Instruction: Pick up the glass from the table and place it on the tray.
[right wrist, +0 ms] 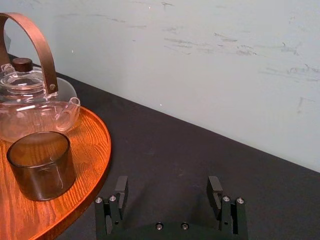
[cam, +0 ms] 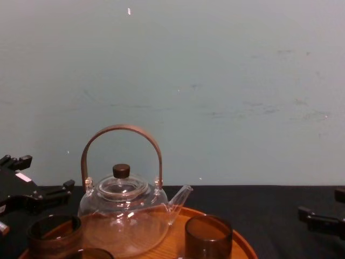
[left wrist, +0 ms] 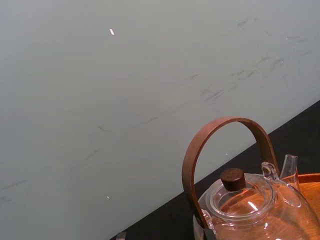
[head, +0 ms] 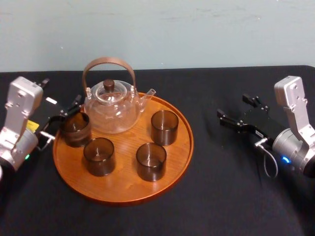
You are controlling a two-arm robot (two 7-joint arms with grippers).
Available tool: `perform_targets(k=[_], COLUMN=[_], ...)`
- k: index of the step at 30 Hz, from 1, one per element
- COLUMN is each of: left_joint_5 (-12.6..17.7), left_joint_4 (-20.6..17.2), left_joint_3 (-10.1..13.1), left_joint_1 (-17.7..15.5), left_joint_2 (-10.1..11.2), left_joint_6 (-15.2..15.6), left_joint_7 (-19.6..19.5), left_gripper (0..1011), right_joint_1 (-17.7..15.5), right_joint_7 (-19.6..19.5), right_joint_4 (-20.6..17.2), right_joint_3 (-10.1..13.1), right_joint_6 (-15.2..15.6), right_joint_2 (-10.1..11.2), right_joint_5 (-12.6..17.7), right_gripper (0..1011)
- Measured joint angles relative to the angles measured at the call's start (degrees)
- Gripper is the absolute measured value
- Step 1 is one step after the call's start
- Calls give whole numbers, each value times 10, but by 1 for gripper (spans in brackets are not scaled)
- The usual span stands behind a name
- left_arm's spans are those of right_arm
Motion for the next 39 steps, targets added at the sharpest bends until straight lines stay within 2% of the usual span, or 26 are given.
perform_targets(k=[39], left_joint_5=[0], left_joint_4=[0], left_joint_3=[0], left_joint_1=[0], left_joint_2=[0], left_joint_6=[0], left_joint_7=[0], left_gripper=[1001], right_joint_1=[0], right_joint_7=[0], right_joint_4=[0], right_joint_3=[0], right_joint_6=[0], right_joint_2=[0], right_joint_5=[1], right_gripper=[1002])
